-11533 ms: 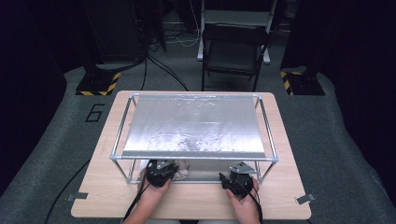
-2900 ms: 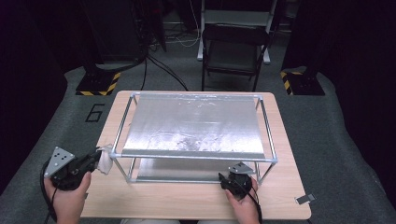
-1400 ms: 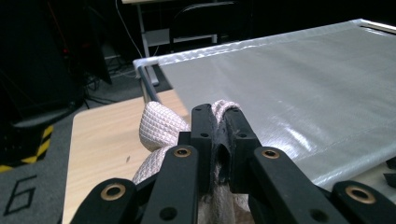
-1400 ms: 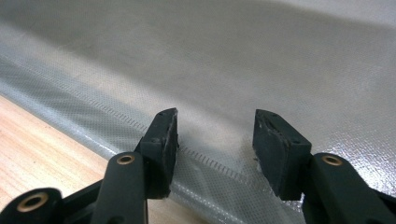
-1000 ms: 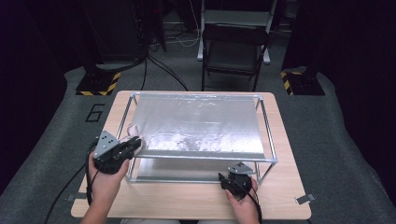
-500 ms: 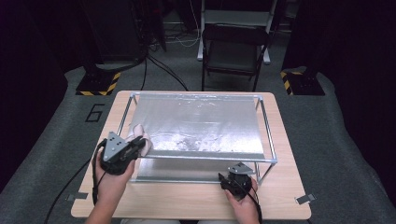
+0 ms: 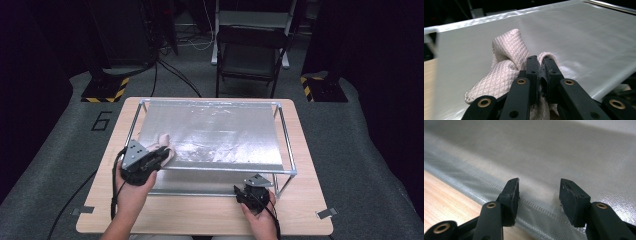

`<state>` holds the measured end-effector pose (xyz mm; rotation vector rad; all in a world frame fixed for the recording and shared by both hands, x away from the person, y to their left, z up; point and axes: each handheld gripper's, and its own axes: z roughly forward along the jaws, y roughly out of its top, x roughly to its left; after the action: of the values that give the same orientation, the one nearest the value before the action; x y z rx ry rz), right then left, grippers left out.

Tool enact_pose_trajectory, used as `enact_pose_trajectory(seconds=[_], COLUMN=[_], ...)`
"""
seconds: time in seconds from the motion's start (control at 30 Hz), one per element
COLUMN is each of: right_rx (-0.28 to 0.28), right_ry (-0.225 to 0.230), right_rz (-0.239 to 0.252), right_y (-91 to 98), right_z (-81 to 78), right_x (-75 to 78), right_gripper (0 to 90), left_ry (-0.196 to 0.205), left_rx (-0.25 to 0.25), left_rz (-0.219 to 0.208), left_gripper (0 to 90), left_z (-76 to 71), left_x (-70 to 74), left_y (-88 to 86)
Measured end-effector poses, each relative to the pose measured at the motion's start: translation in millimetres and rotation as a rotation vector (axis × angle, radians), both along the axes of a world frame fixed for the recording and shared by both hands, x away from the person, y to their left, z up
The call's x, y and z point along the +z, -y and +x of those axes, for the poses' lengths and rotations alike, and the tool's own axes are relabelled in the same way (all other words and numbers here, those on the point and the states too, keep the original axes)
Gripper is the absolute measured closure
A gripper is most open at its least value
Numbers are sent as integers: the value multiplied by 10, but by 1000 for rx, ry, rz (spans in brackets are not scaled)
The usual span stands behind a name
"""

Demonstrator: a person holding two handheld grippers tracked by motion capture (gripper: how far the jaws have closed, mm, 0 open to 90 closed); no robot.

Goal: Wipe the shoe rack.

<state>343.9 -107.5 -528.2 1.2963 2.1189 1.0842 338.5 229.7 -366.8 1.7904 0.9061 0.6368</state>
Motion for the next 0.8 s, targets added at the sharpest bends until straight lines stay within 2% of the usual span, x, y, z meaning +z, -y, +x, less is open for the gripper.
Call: enact_pose_trajectory(seconds=[0.1,0.13,0.17,0.23,0.3,0.37,0.47,0.5,0.53,0.57,0.6,0.67,0.8], right_rx=[0,0,0,0,0,0,1,1,1,3,2,3,-2], right_ry=[0,0,0,1,0,1,0,0,0,-19,-1,-19,-3], right_rz=[1,0,0,-1,0,0,1,1,0,-8,2,-8,-2], right_y=[0,0,0,-1,0,0,-1,-1,0,0,0,-1,-3], right_z=[0,0,0,0,0,0,0,0,0,-2,0,-2,0], right_x=[0,0,0,0,0,0,0,0,0,7,0,7,0], right_gripper=[500,499,499,500,499,499,499,499,500,500,500,499,500], left_ry=[-20,-7,-7,-2,4,-9,14,14,20,27,30,22,15], left_rx=[-62,-74,-74,-99,-97,-97,-40,-40,-12,16,59,102,180], left_rz=[-12,-2,-2,1,21,14,55,55,65,79,78,67,51], left_gripper=[839,839,839,838,839,840,839,839,839,840,840,840,842], left_z=[0,4,4,-4,-5,-3,-6,-6,-9,-10,-13,-16,-31], left_x=[11,14,14,16,22,33,58,58,67,72,72,76,95], left_y=[184,255,255,375,383,312,132,132,15,-69,-196,-376,-616])
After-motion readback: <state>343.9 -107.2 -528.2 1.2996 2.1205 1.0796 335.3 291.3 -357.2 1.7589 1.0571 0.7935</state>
